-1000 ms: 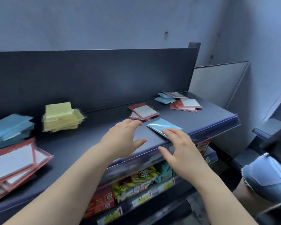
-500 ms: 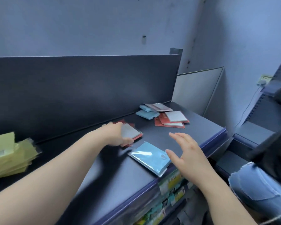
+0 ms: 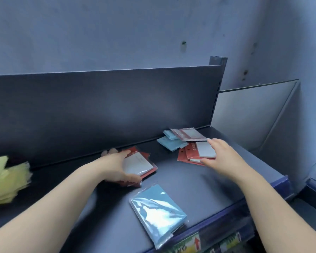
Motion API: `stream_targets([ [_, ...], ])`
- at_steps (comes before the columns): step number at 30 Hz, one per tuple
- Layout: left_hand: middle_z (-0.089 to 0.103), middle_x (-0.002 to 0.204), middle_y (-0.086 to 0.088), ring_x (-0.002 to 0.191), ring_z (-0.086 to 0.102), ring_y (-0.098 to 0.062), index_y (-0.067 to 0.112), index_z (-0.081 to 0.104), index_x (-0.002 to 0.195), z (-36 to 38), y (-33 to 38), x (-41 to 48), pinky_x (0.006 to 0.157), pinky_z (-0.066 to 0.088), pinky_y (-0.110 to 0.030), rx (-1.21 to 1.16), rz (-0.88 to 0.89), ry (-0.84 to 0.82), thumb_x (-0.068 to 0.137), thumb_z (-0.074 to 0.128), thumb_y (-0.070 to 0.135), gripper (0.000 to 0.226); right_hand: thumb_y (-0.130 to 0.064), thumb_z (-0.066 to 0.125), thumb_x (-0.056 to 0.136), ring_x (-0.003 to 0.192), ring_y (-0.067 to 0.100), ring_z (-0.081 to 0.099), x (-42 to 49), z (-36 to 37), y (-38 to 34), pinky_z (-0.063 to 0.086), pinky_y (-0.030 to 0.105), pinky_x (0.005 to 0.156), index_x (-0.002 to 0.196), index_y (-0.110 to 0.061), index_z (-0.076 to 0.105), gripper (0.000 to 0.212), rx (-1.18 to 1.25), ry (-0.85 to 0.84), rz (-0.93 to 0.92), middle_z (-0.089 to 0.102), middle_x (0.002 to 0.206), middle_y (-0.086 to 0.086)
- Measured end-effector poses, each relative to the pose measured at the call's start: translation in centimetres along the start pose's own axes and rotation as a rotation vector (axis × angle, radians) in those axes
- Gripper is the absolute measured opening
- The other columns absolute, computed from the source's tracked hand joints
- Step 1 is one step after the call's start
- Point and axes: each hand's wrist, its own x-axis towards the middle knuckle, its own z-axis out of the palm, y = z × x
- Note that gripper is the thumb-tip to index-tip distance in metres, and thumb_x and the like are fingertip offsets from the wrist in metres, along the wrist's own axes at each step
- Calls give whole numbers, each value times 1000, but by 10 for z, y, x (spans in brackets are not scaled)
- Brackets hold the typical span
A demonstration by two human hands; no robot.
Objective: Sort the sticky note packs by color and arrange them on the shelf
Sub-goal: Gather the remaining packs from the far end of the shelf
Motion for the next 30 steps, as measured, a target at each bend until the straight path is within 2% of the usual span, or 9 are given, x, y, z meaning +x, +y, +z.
stream_targets([
  [3,50,129,-2,121,41,-25,38,37,134,2,0,-2,100,38,-32,-64,-67,117,41,55,85,106,-53,61,82,145,19,14,27,-3,13,20,38,116,150,-18,18,87,-91,-99,-46,15,158,3],
  [7,52,122,-5,113,48,-24,30,43,134,1,5,-12,94,42,-31,-182,-168,287,61,75,59,85,-70,54,76,146,26,5,46,-6,25,16,45,116,151,-22,11,99,-229,-239,-79,12,159,4],
  [10,55,116,-3,102,52,-17,27,48,131,0,7,-26,83,41,-27,-312,-213,431,66,79,40,73,-77,53,70,141,27,22,51,-6,31,24,46,112,149,-24,18,101,-206,-294,-89,33,150,4],
  [13,61,110,-1,97,60,-21,22,53,128,3,9,-39,83,46,-29,-477,-244,564,74,74,21,58,-80,55,63,124,27,41,47,-9,29,35,40,103,144,-31,27,99,-221,-256,-116,45,129,5],
  [16,64,99,-5,85,66,-26,19,56,124,7,13,-52,83,55,-43,-853,-268,633,77,70,9,50,-80,59,58,114,26,46,39,-10,21,41,37,97,137,-32,36,95,-233,-196,-167,45,119,4],
  [18,65,98,-10,82,66,-25,14,55,122,9,16,-61,80,57,-44,-1123,-275,670,81,67,1,45,-78,60,57,113,26,46,33,-11,16,43,36,94,132,-30,40,92,-228,-198,-182,43,118,4],
  [21,66,96,-10,78,65,-19,9,56,113,12,22,-80,67,57,-30,-1400,-279,757,89,58,-2,27,-73,58,62,110,25,48,24,-10,7,45,35,90,124,-26,45,79,-206,-177,-222,45,119,4],
  [25,67,88,-6,74,64,-14,7,61,96,19,22,-104,58,55,-21,-1579,-314,905,93,53,-1,12,-49,58,78,100,25,55,21,-8,-7,48,33,80,122,-20,54,53,-145,-97,-244,53,115,5],
  [30,68,92,-7,78,65,-15,9,59,96,30,7,-130,60,54,-23,-1672,-355,997,94,53,2,9,-73,51,76,120,27,51,5,5,-22,45,37,95,132,-17,48,79,-148,-216,-219,51,137,8],
])
